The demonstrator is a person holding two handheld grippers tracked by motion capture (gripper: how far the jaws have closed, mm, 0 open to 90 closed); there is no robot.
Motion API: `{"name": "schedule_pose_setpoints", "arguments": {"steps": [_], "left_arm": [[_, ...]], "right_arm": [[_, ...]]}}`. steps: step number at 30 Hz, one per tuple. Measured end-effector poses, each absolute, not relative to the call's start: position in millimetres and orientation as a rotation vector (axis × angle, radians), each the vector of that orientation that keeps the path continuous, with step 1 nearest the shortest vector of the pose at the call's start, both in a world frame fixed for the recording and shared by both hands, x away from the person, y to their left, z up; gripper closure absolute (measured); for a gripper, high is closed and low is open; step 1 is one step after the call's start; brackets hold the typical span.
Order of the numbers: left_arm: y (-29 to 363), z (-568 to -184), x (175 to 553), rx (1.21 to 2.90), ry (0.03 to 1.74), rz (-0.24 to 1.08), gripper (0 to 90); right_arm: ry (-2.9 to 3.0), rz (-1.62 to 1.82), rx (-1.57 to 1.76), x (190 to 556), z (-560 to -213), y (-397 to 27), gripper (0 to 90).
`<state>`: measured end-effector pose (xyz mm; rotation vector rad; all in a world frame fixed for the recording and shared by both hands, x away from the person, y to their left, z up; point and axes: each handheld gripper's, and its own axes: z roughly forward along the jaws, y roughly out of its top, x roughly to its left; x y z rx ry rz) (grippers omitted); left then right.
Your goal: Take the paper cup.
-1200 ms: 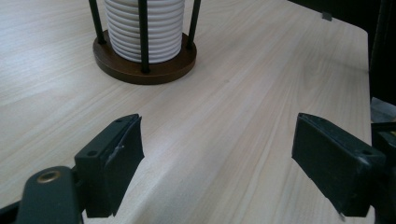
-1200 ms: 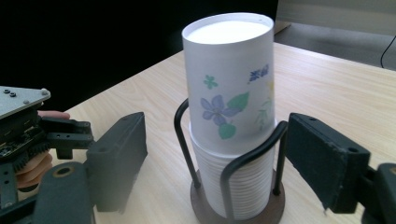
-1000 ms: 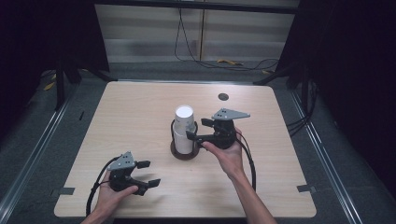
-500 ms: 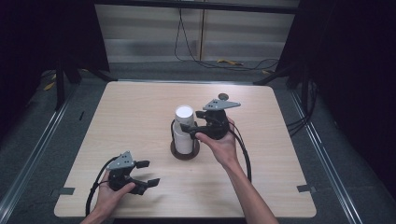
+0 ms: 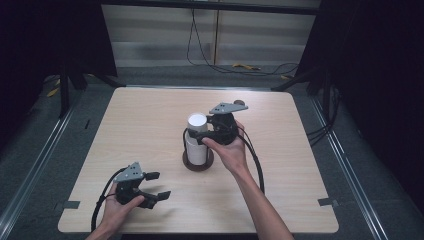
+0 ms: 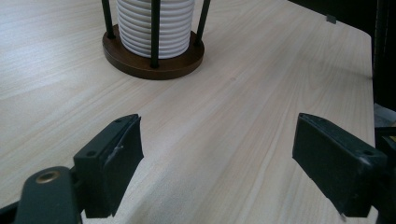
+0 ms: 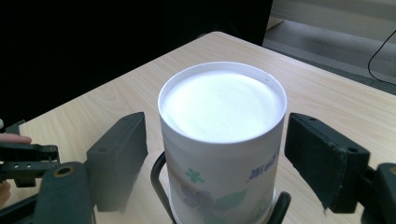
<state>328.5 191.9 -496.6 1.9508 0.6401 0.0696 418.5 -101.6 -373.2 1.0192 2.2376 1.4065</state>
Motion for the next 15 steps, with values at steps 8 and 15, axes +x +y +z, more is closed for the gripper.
{"name": "schedule_pose_setpoints", "arguments": {"steps": [8,15], "left_arm": [[190.8,-497.0,327.2,1.950,0.638,0.058,15.9],[191.4,-497.8,328.4,1.952,0.646,0.060,15.9]], "right_arm": [[2.238,1.388,0.999,421.4,-369.8,-95.5,25.0],[2.249,1.355,1.018,424.3,-372.4,-94.0,30.4]]}}
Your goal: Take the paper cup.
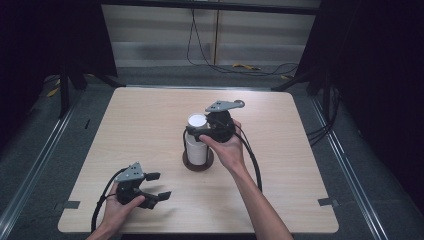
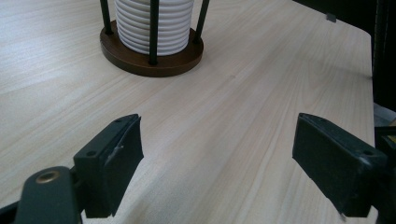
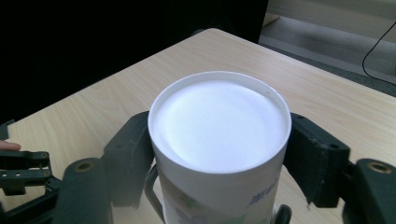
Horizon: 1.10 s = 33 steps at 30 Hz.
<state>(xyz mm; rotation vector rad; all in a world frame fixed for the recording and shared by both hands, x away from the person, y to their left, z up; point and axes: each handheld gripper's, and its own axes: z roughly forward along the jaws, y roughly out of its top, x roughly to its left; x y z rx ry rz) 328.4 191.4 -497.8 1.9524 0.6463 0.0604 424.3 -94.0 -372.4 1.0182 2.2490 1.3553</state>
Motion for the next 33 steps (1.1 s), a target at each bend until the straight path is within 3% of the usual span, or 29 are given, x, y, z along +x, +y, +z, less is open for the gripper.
{"name": "schedule_pose_setpoints", "arguments": {"steps": [33], "left_arm": [[190.3,-498.2,325.7,1.946,0.647,0.046,16.0]], "right_arm": [[2.085,1.531,1.003,419.3,-353.9,-103.0,34.1]]}}
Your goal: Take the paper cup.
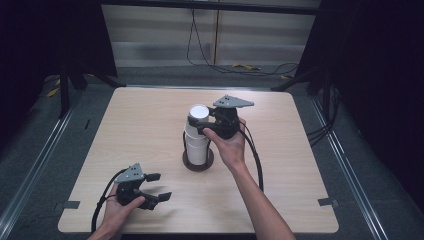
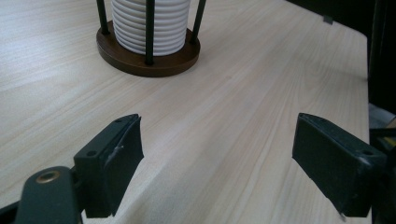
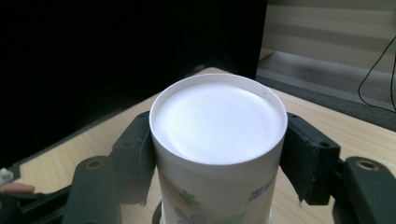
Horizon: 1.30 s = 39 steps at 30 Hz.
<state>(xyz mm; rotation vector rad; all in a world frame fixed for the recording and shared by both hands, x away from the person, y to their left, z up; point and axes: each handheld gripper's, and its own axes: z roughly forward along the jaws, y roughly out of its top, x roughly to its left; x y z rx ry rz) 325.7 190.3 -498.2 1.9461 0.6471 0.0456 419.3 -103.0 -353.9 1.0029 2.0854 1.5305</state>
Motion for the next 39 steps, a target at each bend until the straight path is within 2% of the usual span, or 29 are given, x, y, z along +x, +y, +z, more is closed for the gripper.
{"name": "schedule_pose_setpoints", "arguments": {"steps": [39], "left_arm": [[194.5,-498.7,330.3,1.937,0.673,0.070,16.7]], "right_arm": [[2.006,1.696,1.023,415.3,-327.7,-120.9,35.4]]}}
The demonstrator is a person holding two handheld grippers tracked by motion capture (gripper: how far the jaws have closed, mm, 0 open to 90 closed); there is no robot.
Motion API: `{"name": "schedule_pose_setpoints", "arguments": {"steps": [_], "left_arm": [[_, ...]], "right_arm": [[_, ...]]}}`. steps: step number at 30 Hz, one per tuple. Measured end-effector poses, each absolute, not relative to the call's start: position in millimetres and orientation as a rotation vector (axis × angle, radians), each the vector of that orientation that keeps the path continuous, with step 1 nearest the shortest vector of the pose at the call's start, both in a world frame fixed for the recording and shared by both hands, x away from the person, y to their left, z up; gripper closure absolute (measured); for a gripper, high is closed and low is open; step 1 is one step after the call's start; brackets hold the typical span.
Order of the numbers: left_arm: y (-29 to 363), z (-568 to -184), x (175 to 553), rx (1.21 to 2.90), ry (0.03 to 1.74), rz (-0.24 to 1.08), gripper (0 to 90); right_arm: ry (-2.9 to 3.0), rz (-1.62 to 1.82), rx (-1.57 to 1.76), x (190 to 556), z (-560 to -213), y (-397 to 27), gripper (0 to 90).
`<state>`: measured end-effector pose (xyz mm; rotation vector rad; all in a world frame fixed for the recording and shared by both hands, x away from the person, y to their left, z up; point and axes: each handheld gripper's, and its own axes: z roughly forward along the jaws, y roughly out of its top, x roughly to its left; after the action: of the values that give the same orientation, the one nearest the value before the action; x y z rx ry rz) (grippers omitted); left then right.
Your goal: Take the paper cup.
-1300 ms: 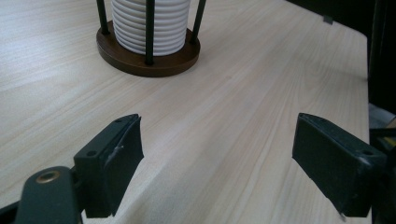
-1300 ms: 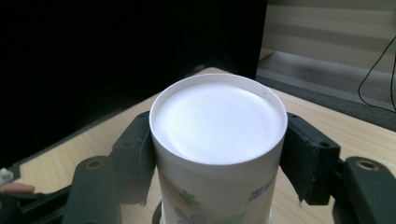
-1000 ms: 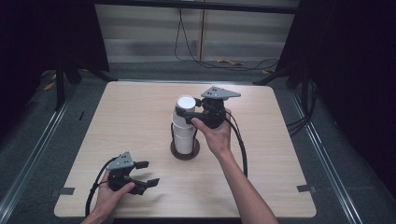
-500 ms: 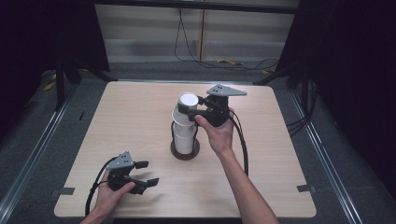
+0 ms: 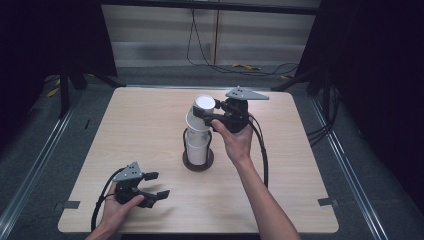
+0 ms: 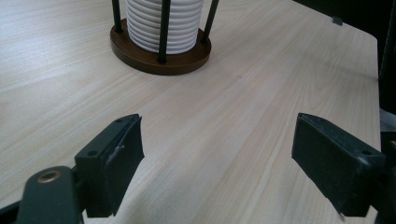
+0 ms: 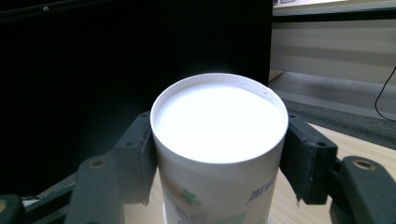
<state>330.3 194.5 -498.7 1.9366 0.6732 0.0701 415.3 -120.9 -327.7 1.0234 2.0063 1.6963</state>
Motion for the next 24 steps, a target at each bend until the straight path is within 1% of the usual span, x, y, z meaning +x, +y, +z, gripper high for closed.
{"name": "schedule_pose_setpoints", "arguments": {"steps": [2,6,10,24], "left_arm": [[193.4,-496.5,331.8,1.921,0.695,0.094,18.9],[191.3,-493.1,332.7,1.921,0.685,0.118,18.9],[192.6,-492.0,336.2,1.898,0.708,0.102,18.9],[179.3,-476.3,346.9,1.879,0.666,0.111,18.9]], "right_arm": [[1.997,1.703,1.017,413.8,-324.4,-123.8,35.4],[1.985,1.716,1.014,412.5,-320.4,-128.6,35.4],[1.983,1.723,1.008,409.3,-318.2,-132.6,35.4],[1.983,1.710,1.034,389.0,-311.8,-160.5,35.7]]}}
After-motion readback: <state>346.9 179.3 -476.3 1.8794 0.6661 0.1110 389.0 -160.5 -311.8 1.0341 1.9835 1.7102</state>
